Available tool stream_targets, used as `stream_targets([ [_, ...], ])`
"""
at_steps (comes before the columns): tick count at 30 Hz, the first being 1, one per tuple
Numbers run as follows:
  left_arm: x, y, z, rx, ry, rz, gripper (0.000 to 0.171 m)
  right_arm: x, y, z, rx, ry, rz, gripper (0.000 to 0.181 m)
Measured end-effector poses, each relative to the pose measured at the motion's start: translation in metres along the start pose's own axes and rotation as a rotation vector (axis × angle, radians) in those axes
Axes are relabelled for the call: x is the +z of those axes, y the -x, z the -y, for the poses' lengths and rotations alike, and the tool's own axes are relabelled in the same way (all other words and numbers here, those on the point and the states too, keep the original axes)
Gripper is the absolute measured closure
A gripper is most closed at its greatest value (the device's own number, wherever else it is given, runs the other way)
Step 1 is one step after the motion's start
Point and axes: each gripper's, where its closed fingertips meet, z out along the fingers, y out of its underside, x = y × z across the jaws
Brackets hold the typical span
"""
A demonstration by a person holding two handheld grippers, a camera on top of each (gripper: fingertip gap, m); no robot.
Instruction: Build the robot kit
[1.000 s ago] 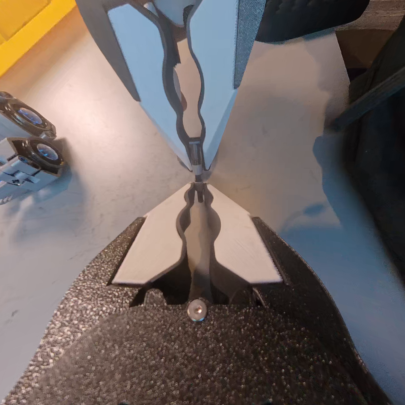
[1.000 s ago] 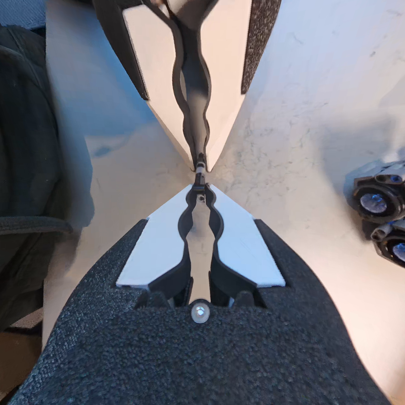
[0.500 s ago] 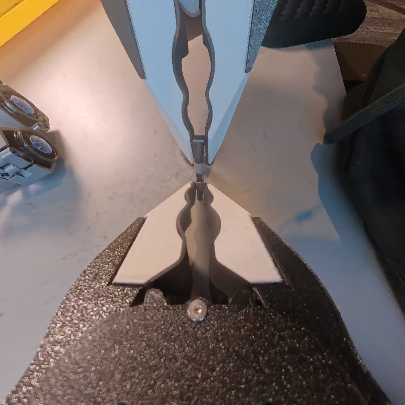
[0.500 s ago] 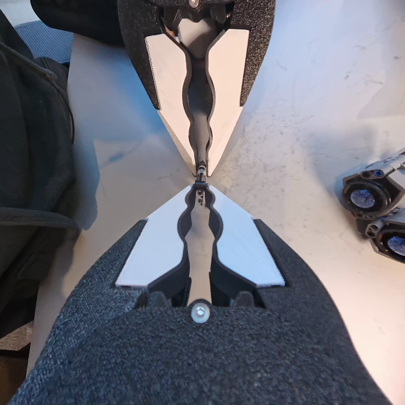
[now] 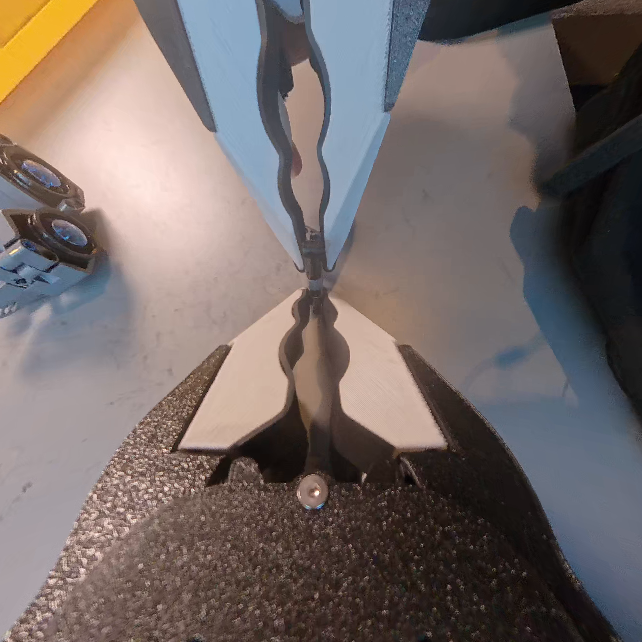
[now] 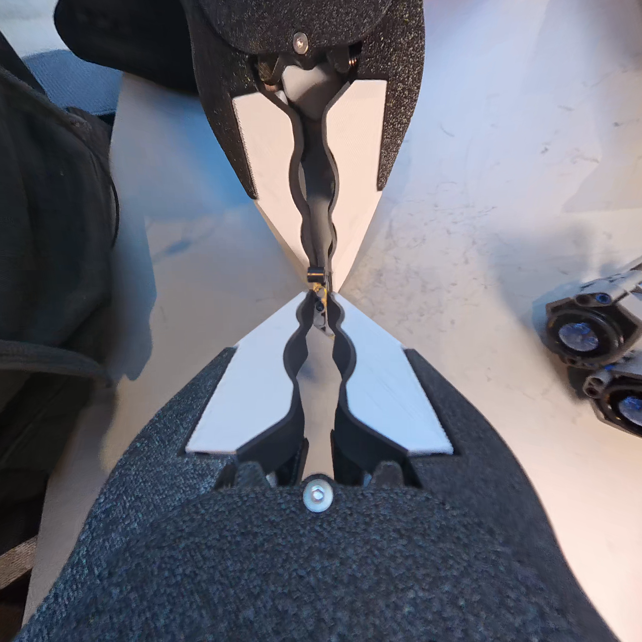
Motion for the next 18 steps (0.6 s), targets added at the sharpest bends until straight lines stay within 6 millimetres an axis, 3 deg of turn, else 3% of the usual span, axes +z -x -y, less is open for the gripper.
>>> stream_targets([
  [7, 0.0013, 0.0004, 0.0011, 0.011, -0.006, -0.011, 0.166, -0.0006, 0.0024, -0.0041, -0.1, 0.214, -0.006, 0.177],
  [18, 0.0012, 0.001, -0.0031, 0.05, 0.009, -0.002, 0.166, 0.0051, 0.0017, -0.0003, -0.199, 0.275, 0.023, 0.177],
])
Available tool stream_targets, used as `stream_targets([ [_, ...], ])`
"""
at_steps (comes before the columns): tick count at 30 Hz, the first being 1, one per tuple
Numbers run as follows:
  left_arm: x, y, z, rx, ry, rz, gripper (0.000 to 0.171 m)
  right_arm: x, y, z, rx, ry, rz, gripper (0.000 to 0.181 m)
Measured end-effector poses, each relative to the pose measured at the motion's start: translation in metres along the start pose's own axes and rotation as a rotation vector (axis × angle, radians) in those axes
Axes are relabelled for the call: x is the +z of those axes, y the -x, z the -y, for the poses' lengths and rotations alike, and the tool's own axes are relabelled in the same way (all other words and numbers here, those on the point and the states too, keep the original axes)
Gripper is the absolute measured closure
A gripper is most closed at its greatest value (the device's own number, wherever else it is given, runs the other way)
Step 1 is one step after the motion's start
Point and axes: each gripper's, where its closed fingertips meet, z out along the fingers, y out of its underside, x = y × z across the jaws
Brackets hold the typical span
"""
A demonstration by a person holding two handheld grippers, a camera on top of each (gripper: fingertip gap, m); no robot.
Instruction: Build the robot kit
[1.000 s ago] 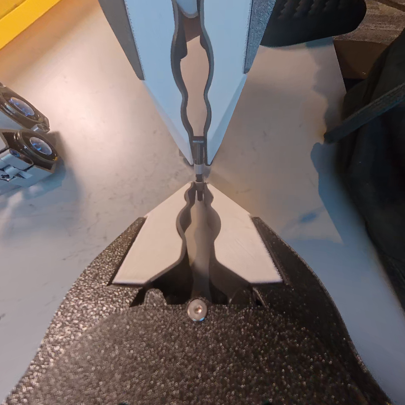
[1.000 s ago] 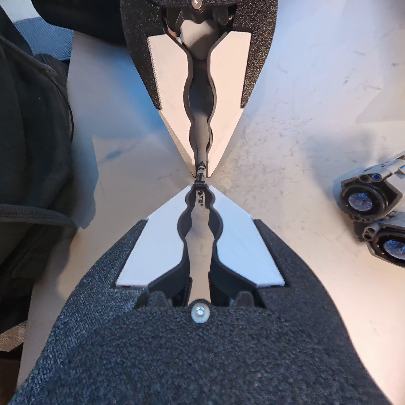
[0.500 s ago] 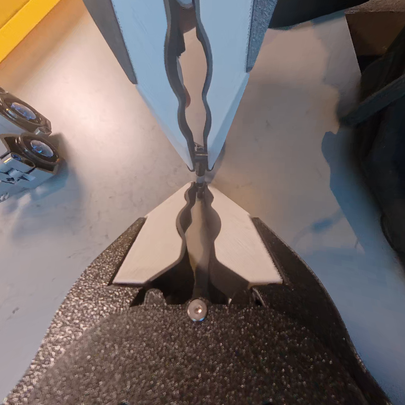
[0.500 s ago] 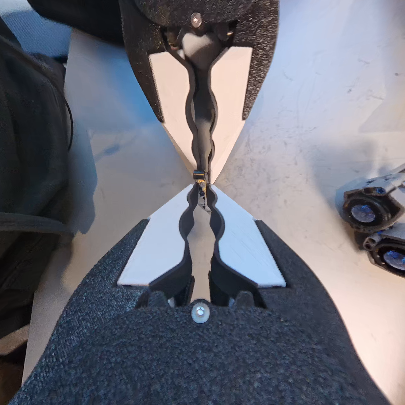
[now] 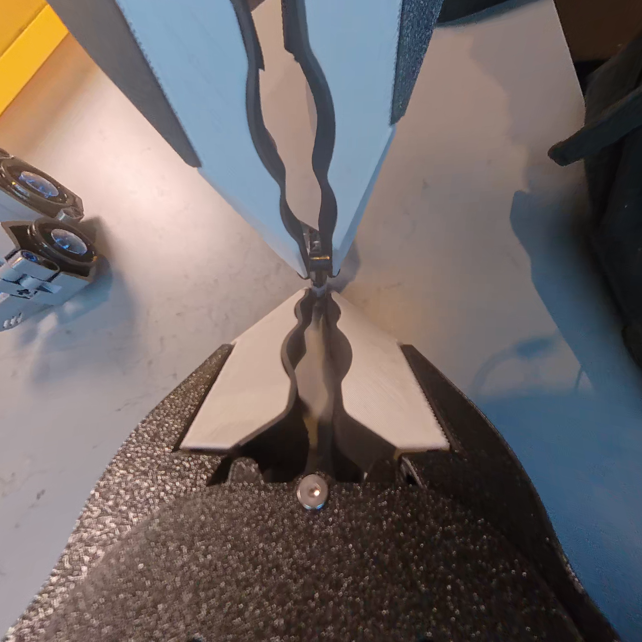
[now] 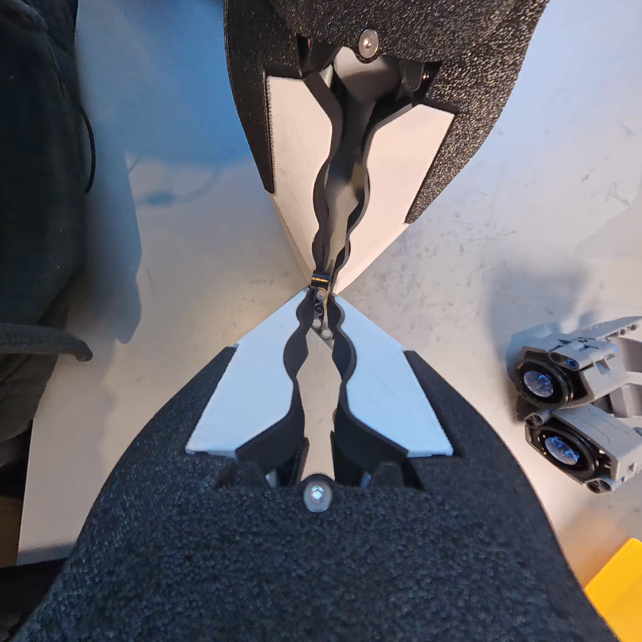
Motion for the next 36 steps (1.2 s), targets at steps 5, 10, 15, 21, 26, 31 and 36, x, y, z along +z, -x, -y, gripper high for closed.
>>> stream_targets([
  [5, 0.0, 0.0, 0.0, 0.031, -0.004, 0.015, 0.165, -0.001, 0.0, 0.001, 0.042, -0.084, -0.057, 0.175],
  [10, -0.001, -0.001, 0.0, 0.015, -0.004, -0.014, 0.165, -0.001, -0.003, 0.001, 0.103, -0.182, -0.091, 0.176],
  [15, -0.012, 0.001, 0.01, -0.015, -0.087, 0.001, 0.157, 0.0, -0.002, 0.004, 0.126, -0.233, -0.078, 0.175],
  [21, -0.012, -0.003, 0.01, -0.015, -0.085, -0.005, 0.165, 0.0, 0.001, 0.004, 0.144, -0.291, -0.038, 0.169],
  [26, -0.011, -0.004, 0.01, -0.02, -0.085, -0.017, 0.165, -0.004, 0.003, -0.003, 0.13, -0.302, -0.053, 0.163],
  [31, -0.011, -0.004, 0.01, -0.016, -0.085, -0.02, 0.165, -0.002, 0.001, -0.003, 0.105, -0.282, -0.056, 0.172],
  [36, -0.011, -0.005, 0.01, 0.002, -0.085, -0.018, 0.165, -0.002, 0.003, -0.002, 0.073, -0.269, -0.033, 0.174],
])
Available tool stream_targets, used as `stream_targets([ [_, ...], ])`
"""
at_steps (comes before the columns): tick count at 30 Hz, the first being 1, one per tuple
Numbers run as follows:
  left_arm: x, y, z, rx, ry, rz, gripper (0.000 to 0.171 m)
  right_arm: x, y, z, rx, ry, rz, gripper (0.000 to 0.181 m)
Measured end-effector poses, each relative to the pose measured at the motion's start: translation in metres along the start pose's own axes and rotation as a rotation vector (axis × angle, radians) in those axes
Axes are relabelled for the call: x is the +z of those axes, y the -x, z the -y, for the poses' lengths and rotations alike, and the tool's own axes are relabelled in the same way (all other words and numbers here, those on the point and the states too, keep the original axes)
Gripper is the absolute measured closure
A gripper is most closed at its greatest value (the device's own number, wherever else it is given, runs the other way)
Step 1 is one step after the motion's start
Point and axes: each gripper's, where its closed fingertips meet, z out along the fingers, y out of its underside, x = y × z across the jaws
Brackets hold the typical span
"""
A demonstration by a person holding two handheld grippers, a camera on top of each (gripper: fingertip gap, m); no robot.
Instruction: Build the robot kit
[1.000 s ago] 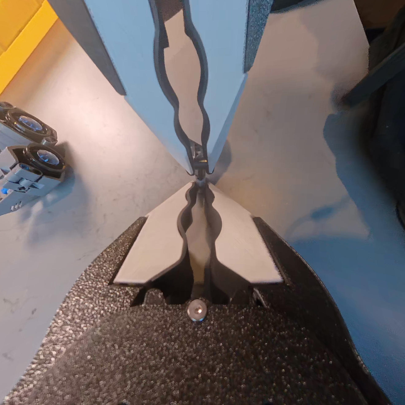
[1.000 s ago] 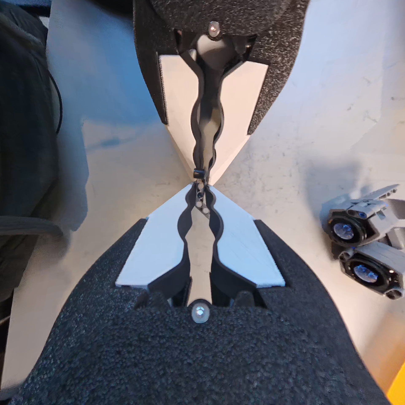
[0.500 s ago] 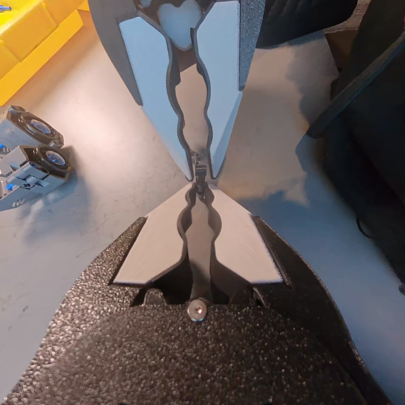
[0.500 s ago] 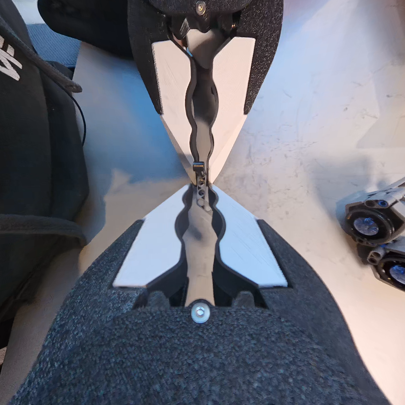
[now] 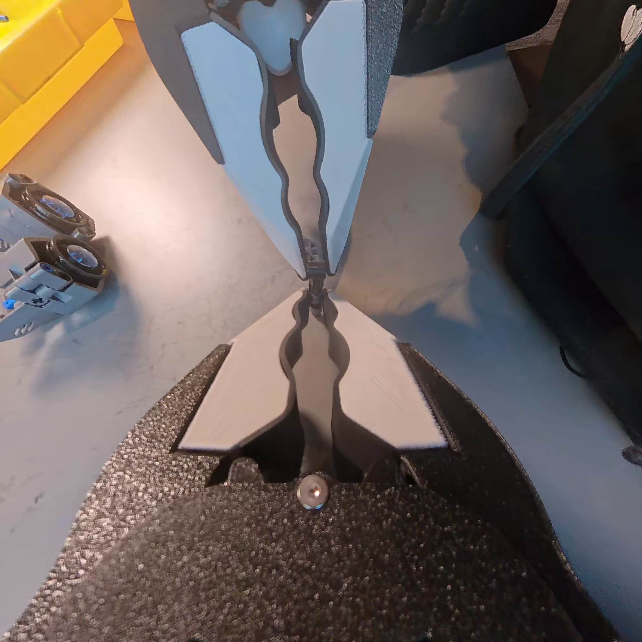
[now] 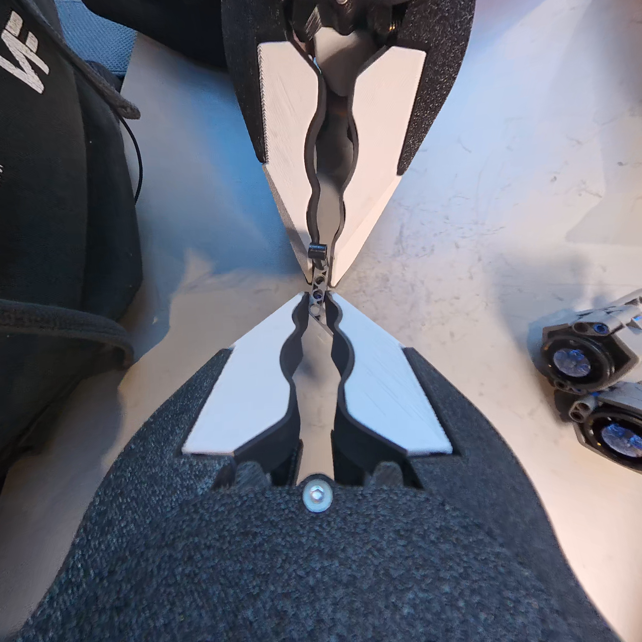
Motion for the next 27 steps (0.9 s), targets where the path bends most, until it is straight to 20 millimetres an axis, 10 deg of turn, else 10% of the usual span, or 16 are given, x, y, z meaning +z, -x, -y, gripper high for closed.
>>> stream_targets([
  [27, 0.011, 0.001, -0.005, 0.005, 0.062, 0.021, 0.166, -0.01, 0.0, 0.003, 0.105, -0.101, -0.112, 0.162],
])
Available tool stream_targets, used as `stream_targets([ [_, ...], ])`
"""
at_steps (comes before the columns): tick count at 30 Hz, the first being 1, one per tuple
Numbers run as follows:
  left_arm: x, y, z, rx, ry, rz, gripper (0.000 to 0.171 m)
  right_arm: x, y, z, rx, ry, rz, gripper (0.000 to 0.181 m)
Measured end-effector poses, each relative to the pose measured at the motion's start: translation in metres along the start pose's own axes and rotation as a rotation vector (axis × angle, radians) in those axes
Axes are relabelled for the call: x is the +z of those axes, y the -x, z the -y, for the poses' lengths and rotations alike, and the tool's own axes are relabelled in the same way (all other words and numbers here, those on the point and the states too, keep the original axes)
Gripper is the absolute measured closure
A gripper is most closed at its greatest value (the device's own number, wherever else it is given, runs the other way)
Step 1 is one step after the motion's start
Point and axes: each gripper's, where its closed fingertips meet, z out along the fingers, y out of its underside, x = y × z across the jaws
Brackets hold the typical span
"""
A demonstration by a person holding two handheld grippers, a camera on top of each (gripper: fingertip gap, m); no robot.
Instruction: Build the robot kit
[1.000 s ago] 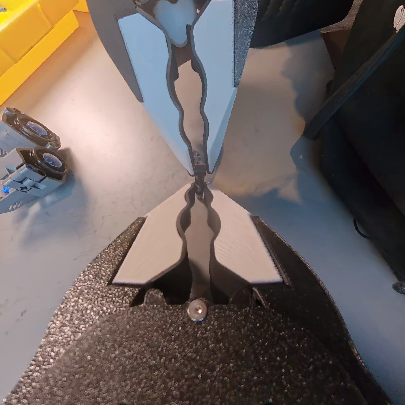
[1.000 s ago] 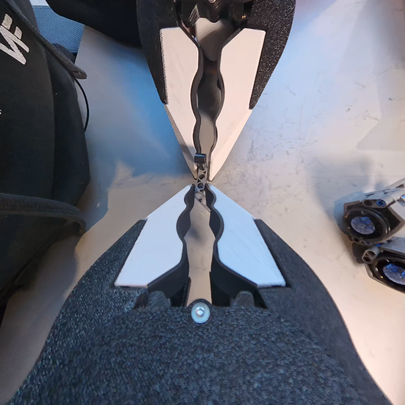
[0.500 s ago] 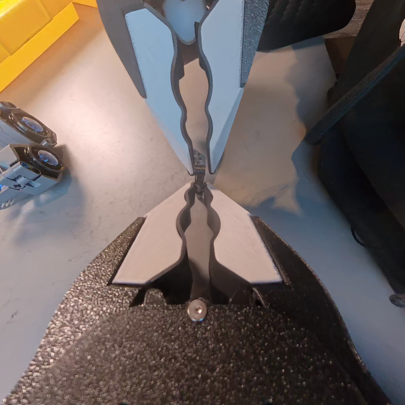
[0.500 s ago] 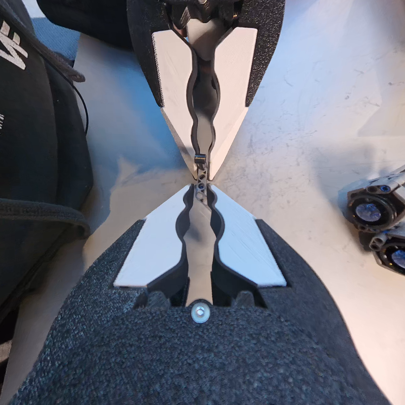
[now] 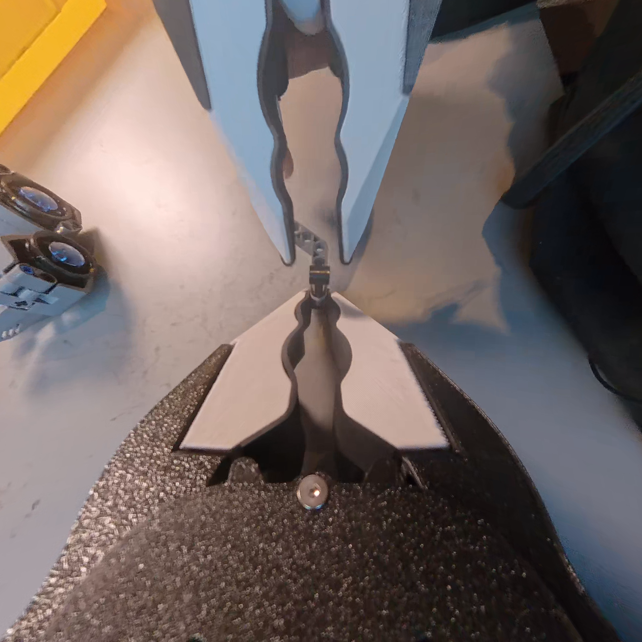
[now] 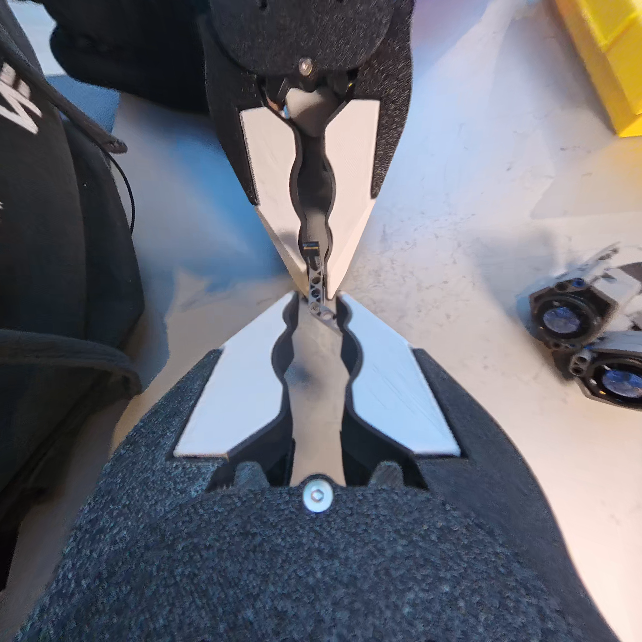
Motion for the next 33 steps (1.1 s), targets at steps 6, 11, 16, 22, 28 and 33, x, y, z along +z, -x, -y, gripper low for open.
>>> stream_targets([
  [6, -0.023, 0.02, 0.031, -0.09, -0.216, 0.065, 0.165, -0.062, -0.021, 0.019, 0.084, -0.353, -0.173, 0.155],
  [11, -0.034, 0.024, 0.065, -0.116, -0.349, 0.039, 0.165, -0.064, -0.024, 0.027, 0.238, -0.557, -0.108, 0.156],
  [16, -0.04, 0.021, 0.084, -0.145, -0.413, 0.037, 0.165, -0.065, -0.018, 0.045, 0.232, -0.626, -0.01, 0.174],
  [22, -0.042, 0.014, 0.092, -0.252, -0.456, -0.046, 0.163, -0.072, -0.012, 0.046, 0.229, -0.58, 0.065, 0.176],
  [28, -0.054, 0.012, 0.095, -0.226, -0.361, -0.07, 0.154, -0.069, -0.009, 0.039, 0.174, -0.447, 0.078, 0.176],
  [33, -0.043, 0.006, 0.08, -0.184, -0.138, -0.076, 0.162, -0.054, -0.005, 0.032, 0.1, -0.329, 0.072, 0.176],
])
